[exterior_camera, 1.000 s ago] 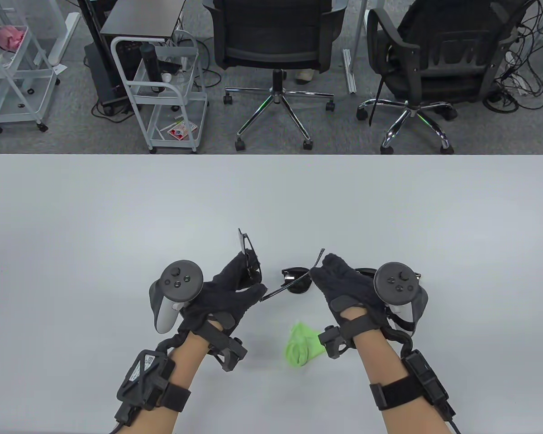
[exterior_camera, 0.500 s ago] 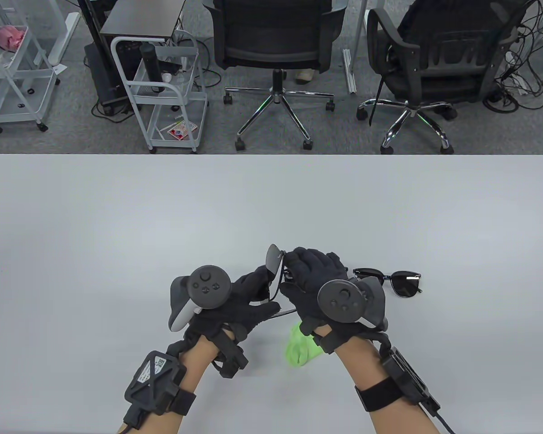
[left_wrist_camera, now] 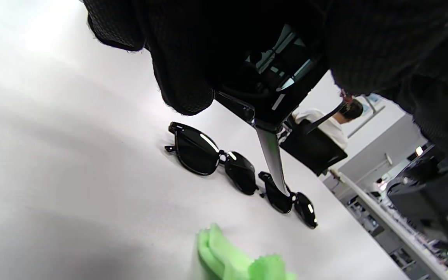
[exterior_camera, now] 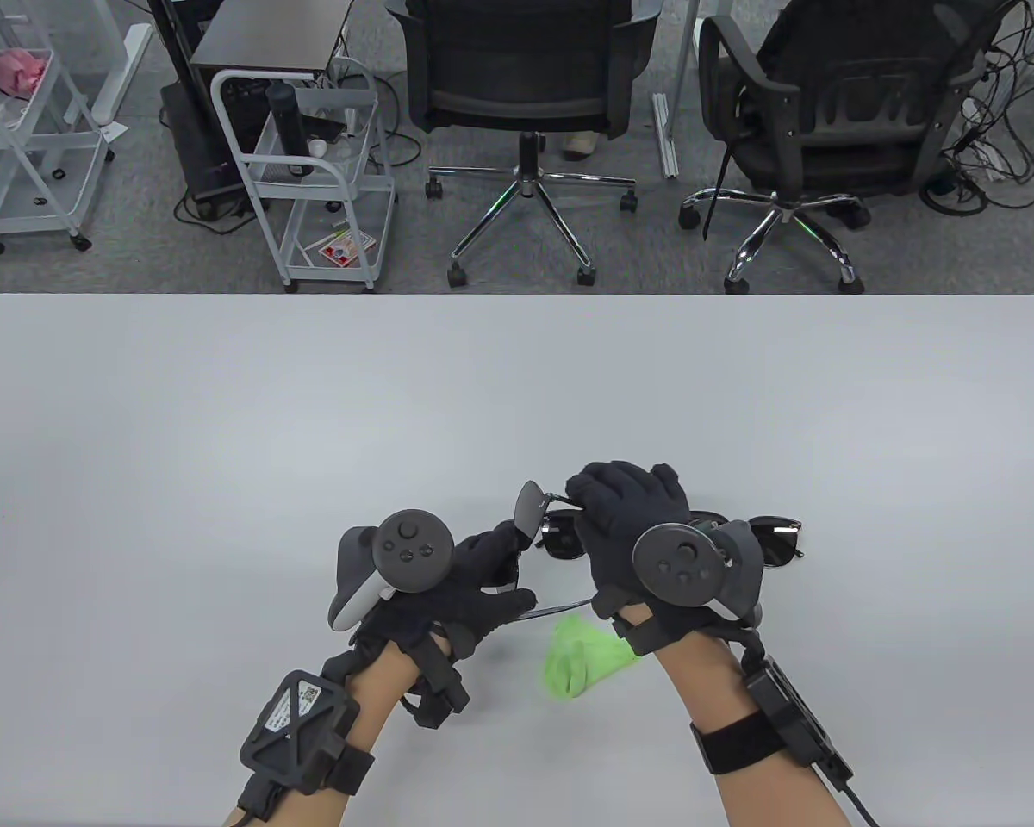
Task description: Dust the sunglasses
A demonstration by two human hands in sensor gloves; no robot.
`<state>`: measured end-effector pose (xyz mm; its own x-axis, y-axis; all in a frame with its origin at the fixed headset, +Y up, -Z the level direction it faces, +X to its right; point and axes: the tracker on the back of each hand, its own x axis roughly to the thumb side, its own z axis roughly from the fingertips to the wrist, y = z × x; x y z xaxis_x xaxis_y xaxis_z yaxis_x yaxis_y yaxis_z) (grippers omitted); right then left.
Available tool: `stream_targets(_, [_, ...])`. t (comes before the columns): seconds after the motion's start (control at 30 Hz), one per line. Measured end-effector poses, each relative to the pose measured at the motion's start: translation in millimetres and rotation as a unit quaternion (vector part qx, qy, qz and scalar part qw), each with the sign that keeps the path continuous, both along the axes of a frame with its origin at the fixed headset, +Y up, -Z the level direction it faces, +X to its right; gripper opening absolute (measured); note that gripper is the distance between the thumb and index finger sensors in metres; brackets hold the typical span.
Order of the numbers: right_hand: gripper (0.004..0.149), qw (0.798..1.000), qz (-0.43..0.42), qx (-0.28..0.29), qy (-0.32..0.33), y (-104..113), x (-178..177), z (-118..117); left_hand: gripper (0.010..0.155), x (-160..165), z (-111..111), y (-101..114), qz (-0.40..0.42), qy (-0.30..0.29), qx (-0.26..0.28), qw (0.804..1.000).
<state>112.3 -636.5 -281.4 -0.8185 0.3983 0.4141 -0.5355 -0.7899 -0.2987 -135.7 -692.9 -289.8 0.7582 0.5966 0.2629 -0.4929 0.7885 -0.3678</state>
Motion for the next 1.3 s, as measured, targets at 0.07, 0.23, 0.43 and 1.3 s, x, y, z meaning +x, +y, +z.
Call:
stream_targets(0.07, [0.042, 1.0, 0.003, -0.002, -0.001, -1.4, 6.7, -2.5, 0.083, 2.4, 0.7, 0.0, -0.045, -0.006, 0.021, 0.999])
stream_targets(0.23, [0.043, 1.0, 0.012, 0.005, 0.002, -1.1, 6.7, -2.1, 0.084, 5.4, 0.3, -1.5, -0.026, -0.009, 0.003, 1.0])
stream_targets(0.43, [0.065, 0.993, 0.068, 0.089, 0.046, 18.3, -10.8, 19.5, 0.084, -10.4, -6.1, -7.7, 0.078, 0.037, -0.068, 0.994])
stream_targets(1.3, [0.042, 0.971, 0.192, 0.087, 0.11, 2.5, -49.1, 28.7, 0.084, -29.0, -3.3, 0.2, 0.128, 0.12, -0.039, 0.984])
